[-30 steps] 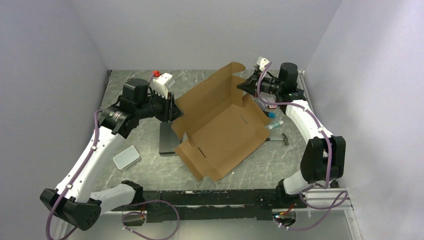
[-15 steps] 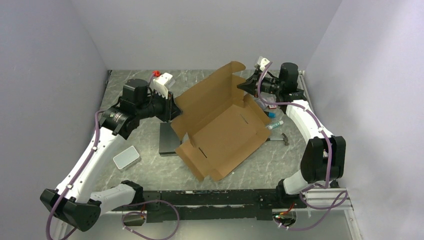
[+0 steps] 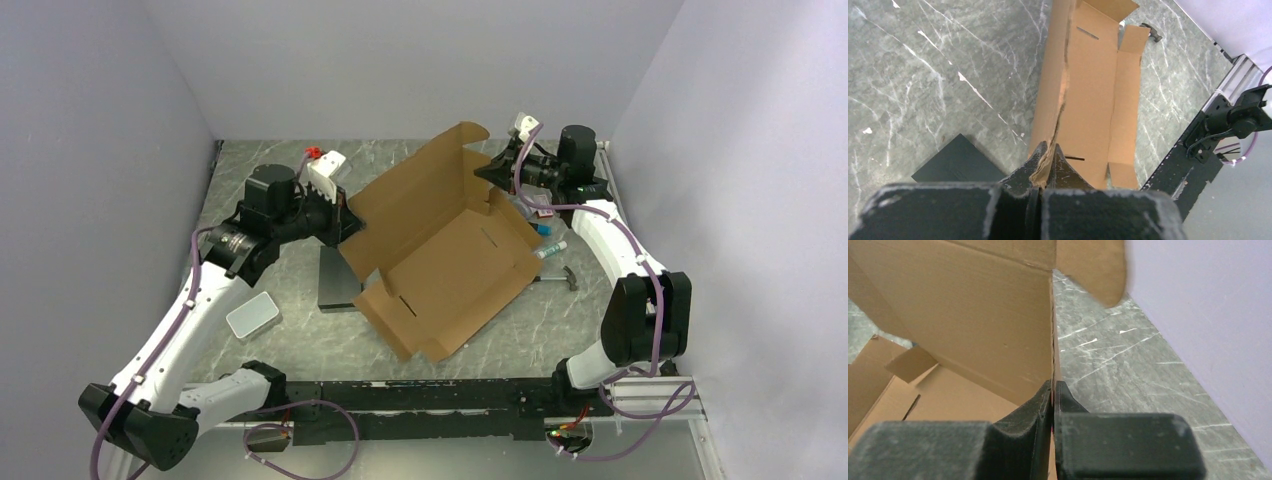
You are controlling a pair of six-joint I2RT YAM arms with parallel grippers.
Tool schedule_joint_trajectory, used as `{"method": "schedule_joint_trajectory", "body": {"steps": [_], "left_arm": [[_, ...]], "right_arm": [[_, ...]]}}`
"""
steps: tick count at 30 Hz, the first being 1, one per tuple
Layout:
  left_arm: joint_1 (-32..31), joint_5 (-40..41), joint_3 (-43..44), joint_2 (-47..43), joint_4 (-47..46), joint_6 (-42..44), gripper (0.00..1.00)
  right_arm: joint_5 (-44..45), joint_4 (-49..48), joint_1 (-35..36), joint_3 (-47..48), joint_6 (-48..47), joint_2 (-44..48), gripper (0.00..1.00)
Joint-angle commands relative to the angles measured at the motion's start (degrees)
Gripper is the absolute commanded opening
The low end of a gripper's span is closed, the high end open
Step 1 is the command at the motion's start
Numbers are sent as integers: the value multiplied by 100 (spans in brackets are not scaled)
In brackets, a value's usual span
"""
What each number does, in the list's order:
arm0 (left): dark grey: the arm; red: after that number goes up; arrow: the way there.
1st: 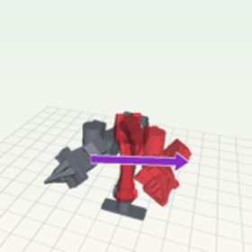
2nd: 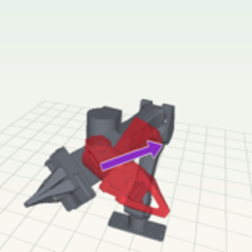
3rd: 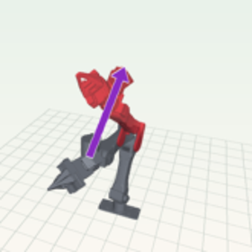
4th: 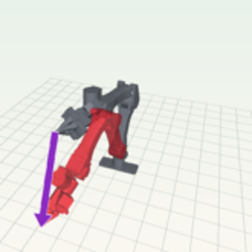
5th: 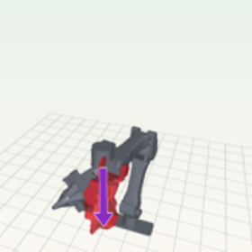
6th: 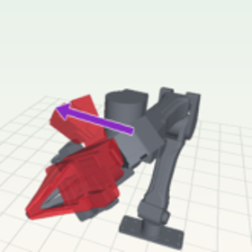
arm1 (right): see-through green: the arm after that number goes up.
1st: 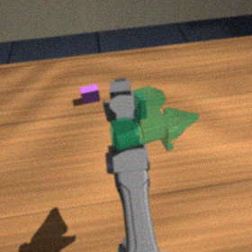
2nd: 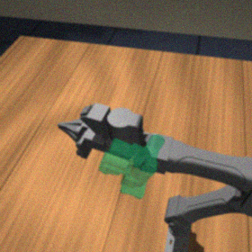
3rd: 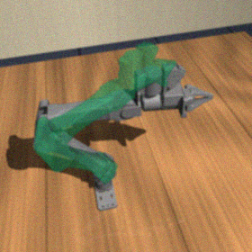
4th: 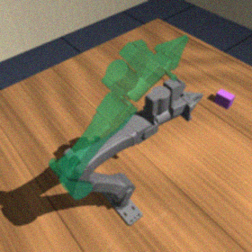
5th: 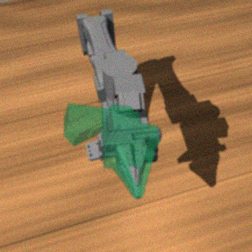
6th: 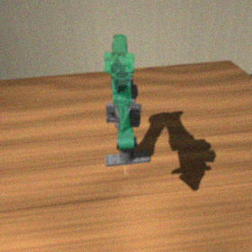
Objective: Fold the paper box
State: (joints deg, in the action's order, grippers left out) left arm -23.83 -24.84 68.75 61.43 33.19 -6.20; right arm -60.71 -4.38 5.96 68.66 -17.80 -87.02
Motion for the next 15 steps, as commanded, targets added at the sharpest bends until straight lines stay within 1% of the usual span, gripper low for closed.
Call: {"method": "schedule_joint_trajectory", "body": {"steps": [1, 4, 7, 9, 11, 13, 15], "left_arm": [[-7, 63, -166, -238, -613, 223, 0], [-7, 231, -153, -254, -565, 475, 0], [-7, 433, -120, -271, -568, 839, 0], [-7, 501, -144, -291, -641, 1018, 0], [-7, 538, -185, -315, -738, 1204, 0], [-7, 527, -226, -318, -820, 1394, 0], [-7, 491, -250, -309, -871, 1578, 0]], "right_arm": [[-195, -149, 64, -6, 42, -4, 18], [-124, 22, 28, 32, 87, 16, 44], [-178, 31, -171, -54, 326, 88, 64], [-182, 3, -342, -196, 388, 143, 75], [68, 12, -487, -358, 370, 142, 83], [298, 216, -683, -420, 263, -10, 86], [563, 581, -835, -330, 88, -278, 87]]}}
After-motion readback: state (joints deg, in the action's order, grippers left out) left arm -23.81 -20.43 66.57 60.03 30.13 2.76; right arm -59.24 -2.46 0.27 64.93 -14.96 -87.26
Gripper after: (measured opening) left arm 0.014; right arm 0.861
